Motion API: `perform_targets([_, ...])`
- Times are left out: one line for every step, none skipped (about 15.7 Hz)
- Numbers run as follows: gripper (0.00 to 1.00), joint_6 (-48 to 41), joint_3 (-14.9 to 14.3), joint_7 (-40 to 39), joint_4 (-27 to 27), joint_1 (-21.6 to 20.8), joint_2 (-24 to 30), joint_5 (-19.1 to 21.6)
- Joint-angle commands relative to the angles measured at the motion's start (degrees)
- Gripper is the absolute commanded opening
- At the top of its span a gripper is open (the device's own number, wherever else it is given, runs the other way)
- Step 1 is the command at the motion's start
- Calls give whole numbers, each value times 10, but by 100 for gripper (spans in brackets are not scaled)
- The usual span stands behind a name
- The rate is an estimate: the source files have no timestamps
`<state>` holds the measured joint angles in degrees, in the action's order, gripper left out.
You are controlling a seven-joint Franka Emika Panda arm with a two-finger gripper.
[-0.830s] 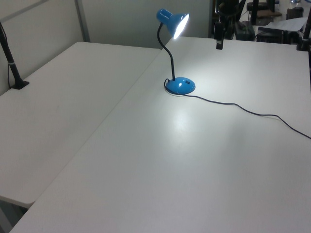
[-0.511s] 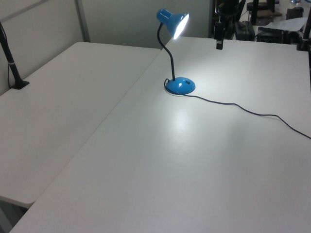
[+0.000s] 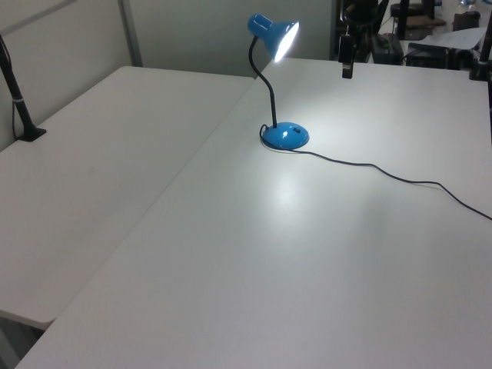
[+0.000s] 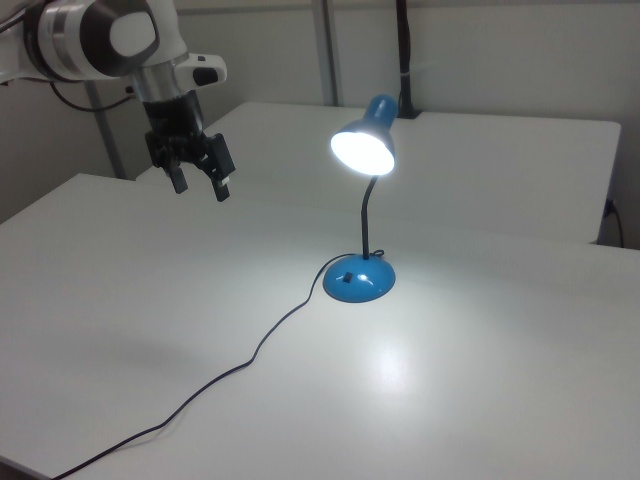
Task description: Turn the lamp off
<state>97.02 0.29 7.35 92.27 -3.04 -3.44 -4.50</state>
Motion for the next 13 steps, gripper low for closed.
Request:
perform_targets([100,-2,-7,-10,6,-7,10,-2])
perform_targets([100,-3,-7,-11,7,-7,11,-2])
perform_targets([100,-3,-7,-14,7,-7,11,-2])
perform_targets([97,-3,-7,-18,6,-7,11,-2])
perform_targets([96,-3,-7,-21,7,-7,11,-2])
perform_targets([90,-3,-7,-24,7,-7,11,-3])
perform_targets([80,-3,-7,-32,7,-7,11,-3])
perform_targets([65,-4,-7,-45,7,-7,11,-3])
perform_targets([48,-5,-7,-56,7,-6,12,-2])
perform_targets([30,-5,-7,-62,7,-6,12,-2])
perform_targets([15,-5,-7,-62,7,-7,12,-2])
perform_targets([2,-5,-8,-63,7,-7,12,-2])
perform_targets([0,-5,-7,-63,7,-7,11,-2])
